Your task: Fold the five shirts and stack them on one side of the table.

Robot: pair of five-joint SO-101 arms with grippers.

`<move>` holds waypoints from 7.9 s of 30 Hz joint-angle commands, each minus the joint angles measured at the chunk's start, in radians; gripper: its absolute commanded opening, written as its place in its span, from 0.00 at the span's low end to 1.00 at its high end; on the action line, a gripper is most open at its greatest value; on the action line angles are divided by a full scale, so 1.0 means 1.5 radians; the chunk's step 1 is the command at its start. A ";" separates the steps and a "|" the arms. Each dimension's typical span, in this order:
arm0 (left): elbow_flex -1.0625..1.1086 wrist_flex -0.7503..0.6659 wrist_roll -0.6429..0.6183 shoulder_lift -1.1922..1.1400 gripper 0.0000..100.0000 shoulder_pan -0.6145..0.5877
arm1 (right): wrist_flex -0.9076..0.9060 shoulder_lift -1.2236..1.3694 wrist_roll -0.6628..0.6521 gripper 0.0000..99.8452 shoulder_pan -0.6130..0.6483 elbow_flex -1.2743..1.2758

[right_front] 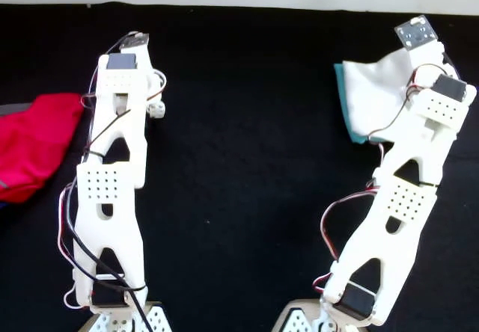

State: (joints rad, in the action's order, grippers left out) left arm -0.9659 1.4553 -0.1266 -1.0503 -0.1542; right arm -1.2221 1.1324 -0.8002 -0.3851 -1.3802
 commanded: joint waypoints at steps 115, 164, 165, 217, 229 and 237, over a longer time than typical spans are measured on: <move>0.610 -0.252 0.307 0.635 0.18 -0.663 | 0.314 -1.548 0.340 0.07 0.339 2.006; 0.681 0.202 0.212 0.972 0.01 0.163 | 0.317 -1.565 0.341 0.07 0.339 2.009; 0.734 0.200 0.213 0.972 0.01 0.150 | 0.317 -1.565 0.341 0.07 0.339 2.009; 1.002 0.141 0.370 0.971 0.01 -0.374 | 0.100 -0.406 0.568 0.20 0.768 0.557; 1.002 0.144 0.371 0.971 0.01 -0.377 | 0.105 -0.250 0.570 0.20 0.851 0.451; 1.002 0.143 0.371 0.971 0.01 -0.377 | 0.074 -0.149 0.566 0.19 0.836 0.364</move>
State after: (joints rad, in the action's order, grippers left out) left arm 0.5347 1.6763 0.4227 0.3813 -0.7112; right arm -1.0779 0.9022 0.0468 0.8823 -0.7633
